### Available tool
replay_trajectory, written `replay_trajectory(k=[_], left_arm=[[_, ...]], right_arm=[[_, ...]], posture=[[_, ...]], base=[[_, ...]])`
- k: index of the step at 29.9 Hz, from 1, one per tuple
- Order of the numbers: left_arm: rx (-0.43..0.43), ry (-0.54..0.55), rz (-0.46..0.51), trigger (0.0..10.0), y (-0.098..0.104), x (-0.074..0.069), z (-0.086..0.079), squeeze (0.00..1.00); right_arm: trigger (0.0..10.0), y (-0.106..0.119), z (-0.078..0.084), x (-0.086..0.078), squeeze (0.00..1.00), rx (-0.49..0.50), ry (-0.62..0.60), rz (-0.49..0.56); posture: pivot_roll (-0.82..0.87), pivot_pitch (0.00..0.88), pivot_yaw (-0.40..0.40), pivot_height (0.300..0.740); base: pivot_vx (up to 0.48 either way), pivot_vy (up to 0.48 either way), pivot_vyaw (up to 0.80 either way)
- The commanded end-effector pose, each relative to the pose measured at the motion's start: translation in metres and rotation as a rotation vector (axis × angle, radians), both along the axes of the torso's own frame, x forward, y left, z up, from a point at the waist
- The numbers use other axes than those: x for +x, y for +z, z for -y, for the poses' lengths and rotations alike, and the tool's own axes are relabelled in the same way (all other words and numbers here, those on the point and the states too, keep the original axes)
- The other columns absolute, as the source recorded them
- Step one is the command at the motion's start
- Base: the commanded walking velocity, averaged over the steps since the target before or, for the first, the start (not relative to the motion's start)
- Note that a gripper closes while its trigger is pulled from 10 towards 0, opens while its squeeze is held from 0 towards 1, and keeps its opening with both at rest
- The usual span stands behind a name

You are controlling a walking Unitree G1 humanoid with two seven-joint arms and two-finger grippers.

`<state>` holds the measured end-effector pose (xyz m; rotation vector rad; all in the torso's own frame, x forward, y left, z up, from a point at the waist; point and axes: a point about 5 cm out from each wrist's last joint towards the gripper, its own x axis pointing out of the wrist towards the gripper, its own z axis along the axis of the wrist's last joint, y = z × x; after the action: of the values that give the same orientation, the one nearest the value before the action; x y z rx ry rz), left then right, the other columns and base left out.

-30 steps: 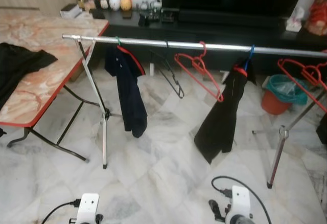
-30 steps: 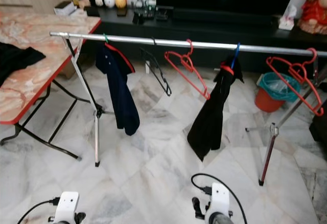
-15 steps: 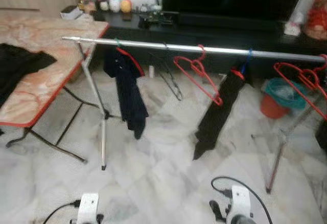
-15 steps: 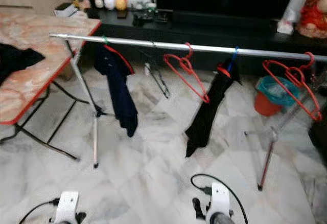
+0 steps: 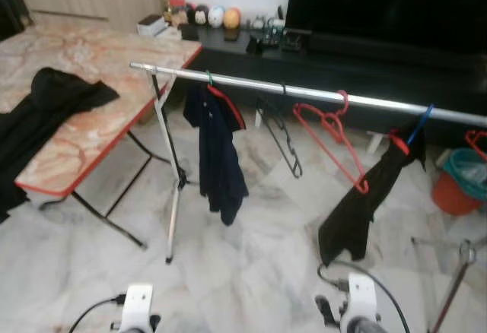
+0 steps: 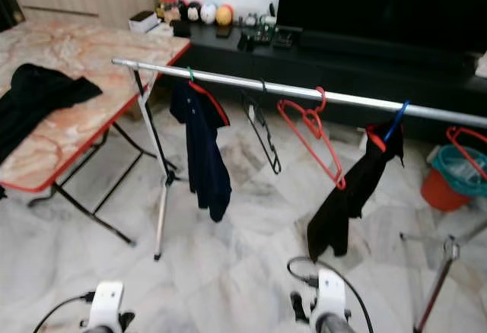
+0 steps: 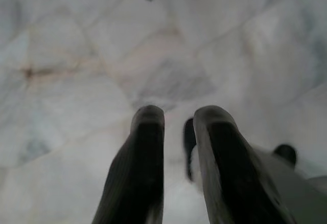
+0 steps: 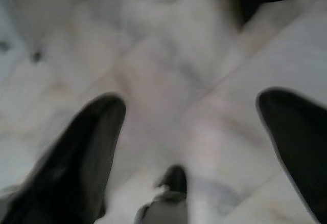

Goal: Hang hanger

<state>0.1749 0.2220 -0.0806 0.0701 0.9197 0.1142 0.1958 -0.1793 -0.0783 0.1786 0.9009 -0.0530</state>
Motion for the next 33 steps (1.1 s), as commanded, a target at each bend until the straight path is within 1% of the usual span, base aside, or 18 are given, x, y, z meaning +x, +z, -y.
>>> replay_trajectory(k=[1, 18, 25, 29, 33], left_arm=[[-0.014, -0.005, 0.009, 10.0, 0.0007, 0.004, 0.0054, 0.0], [-0.017, -0.008, 0.013, 10.0, 0.0008, 0.005, 0.0075, 0.0], [-0.016, -0.012, 0.014, 10.0, 0.0009, 0.0053, 0.0078, 0.0], [-0.006, -0.019, 0.017, 10.0, 0.0014, 0.0059, 0.0076, 0.0], [-0.001, -0.01, 0.049, 10.0, 0.0045, 0.0111, 0.007, 0.0]], right_arm=[[10.0, -0.0015, 0.0076, -0.0044, 0.0, -0.012, -0.021, -0.014], [10.0, -0.0025, 0.0098, -0.0071, 0.0, 0.0, -0.014, -0.022], [10.0, -0.004, 0.0118, -0.0101, 0.0, -0.025, -0.016, -0.038], [10.0, -0.0042, 0.0108, -0.0104, 0.0, -0.022, -0.015, -0.039], [10.0, -0.0044, 0.0097, -0.0104, 0.0, -0.019, -0.008, -0.041]], posture=[[0.05, 0.0, -0.035, 0.74], [0.05, 0.0, -0.036, 0.74], [0.05, 0.0, -0.035, 0.74], [0.05, 0.0, -0.035, 0.74], [0.06, 0.0, -0.038, 0.74]], base=[[0.296, 0.0, 0.0], [0.304, 0.0, 0.0], [0.307, 0.0, 0.0], [0.304, 0.0, 0.0], [0.0, 0.0, 0.0]])
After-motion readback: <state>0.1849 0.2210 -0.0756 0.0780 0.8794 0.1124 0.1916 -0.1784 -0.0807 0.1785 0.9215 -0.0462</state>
